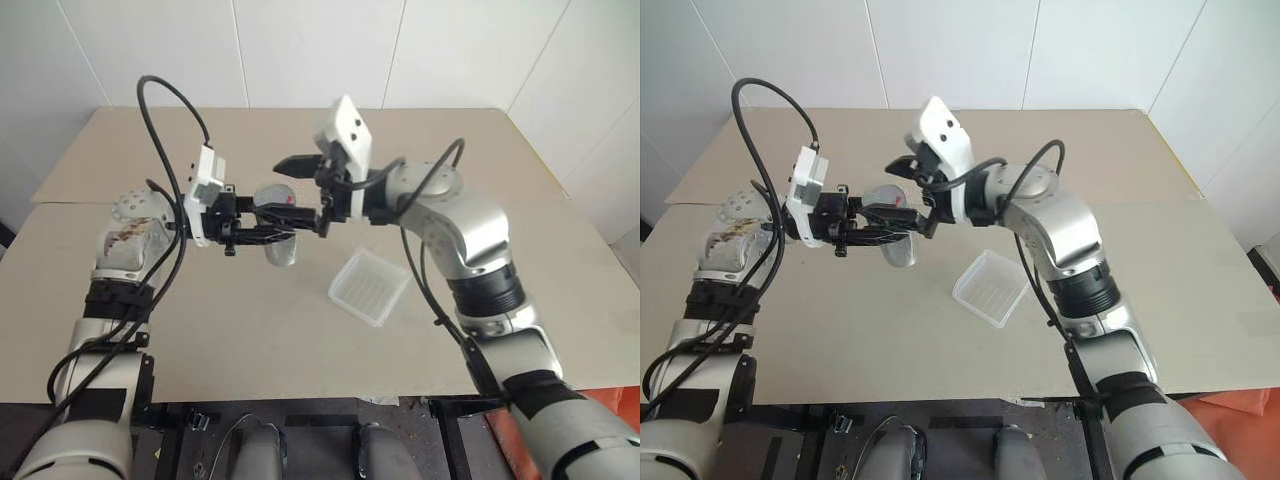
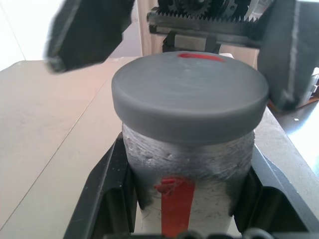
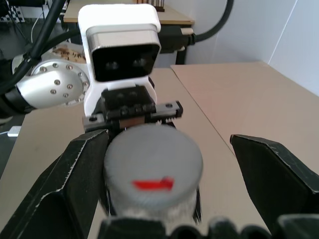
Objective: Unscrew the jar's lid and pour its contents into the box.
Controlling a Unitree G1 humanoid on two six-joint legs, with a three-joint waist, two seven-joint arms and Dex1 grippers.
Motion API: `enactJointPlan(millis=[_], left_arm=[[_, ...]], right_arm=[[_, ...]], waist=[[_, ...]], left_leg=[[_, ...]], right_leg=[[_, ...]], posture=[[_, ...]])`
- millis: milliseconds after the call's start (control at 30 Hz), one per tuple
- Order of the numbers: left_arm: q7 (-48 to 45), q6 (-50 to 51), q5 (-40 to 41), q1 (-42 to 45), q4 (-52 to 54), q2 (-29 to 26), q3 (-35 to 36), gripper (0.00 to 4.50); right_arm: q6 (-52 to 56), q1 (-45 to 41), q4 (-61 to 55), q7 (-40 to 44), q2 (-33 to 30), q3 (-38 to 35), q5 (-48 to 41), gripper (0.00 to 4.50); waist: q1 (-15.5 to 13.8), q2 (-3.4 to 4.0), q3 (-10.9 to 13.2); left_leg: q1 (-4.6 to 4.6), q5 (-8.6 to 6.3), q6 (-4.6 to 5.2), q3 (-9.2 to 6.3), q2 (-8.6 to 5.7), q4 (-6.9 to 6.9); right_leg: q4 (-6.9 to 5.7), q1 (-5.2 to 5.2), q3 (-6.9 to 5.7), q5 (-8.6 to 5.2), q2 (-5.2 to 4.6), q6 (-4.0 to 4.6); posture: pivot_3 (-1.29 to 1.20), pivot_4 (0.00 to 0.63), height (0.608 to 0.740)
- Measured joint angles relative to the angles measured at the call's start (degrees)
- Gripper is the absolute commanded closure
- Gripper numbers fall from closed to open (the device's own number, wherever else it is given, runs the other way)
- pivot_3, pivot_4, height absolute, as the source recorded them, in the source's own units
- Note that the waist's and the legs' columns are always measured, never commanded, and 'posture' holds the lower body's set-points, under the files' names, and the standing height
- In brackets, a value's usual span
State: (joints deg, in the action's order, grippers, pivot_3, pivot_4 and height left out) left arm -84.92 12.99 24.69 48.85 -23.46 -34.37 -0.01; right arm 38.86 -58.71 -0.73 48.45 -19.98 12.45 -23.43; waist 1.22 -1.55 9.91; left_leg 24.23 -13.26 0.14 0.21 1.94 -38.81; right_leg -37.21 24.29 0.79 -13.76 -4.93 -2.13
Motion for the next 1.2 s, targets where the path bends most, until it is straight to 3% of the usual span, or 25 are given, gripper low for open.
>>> enactJointPlan(millis=[200, 433, 633, 800, 1200], left_arm=[[-2.25, 0.11, 0.64, -0.83, 1.29, -1.67, 0.58, 2.48], [-2.62, 0.09, 1.19, -0.72, 1.51, -1.43, 1.04, 2.48], [-2.10, -0.22, 1.12, 0.00, 1.18, 0.52, 0.76, 2.48], [-1.92, -0.39, 1.04, 0.73, 0.15, 2.08, 0.11, 2.48], [-1.98, -0.38, 0.65, 0.87, 0.10, 0.98, 0.07, 2.48]], right_arm=[[0.37, 3.44, 0.19, -1.32, -7.43, -6.25, 0.39, 0.05], [0.98, 5.03, -3.67, -0.78, -7.71, -6.59, -0.96, 0.05], [3.04, 2.02, -6.70, -1.38, -1.90, -5.97, -4.30, 0.05], [2.64, 0.39, -5.87, -2.52, 3.39, -0.90, -2.12, 0.05], [-0.15, -2.67, 1.34, -3.20, 6.44, 0.45, 2.17, 0.05]], waist=[[-0.39, 0.00, 0.00], [0.26, 0.00, 0.00], [0.14, 0.00, 0.00], [0.07, 0.00, 0.00], [0.01, 0.01, 0.00]], left_leg=[[0.00, 0.00, 0.00, 0.02, 0.00, 0.01], [-0.01, 0.00, 0.00, 0.01, 0.00, 0.01], [-0.02, 0.00, 0.00, 0.00, 0.00, 0.00], [0.00, 0.00, 0.00, 0.00, -0.01, -0.02], [-0.01, 0.00, 0.00, -0.01, 0.00, 0.00]], right_leg=[[0.05, -0.01, -0.01, 0.00, -0.02, 0.00], [0.02, 0.01, 0.02, 0.00, 0.00, 0.00], [0.00, -0.01, 0.01, 0.00, 0.00, 0.00], [0.00, -0.01, 0.00, 0.00, 0.00, 0.00], [-0.01, 0.00, -0.01, 0.00, 0.00, 0.00]], posture=[[0.00, 0.150, 0.740], [0.00, 0.150, 0.740], [0.00, 0.150, 0.740], [0.00, 0.150, 0.740], [0.00, 0.150, 0.740]])
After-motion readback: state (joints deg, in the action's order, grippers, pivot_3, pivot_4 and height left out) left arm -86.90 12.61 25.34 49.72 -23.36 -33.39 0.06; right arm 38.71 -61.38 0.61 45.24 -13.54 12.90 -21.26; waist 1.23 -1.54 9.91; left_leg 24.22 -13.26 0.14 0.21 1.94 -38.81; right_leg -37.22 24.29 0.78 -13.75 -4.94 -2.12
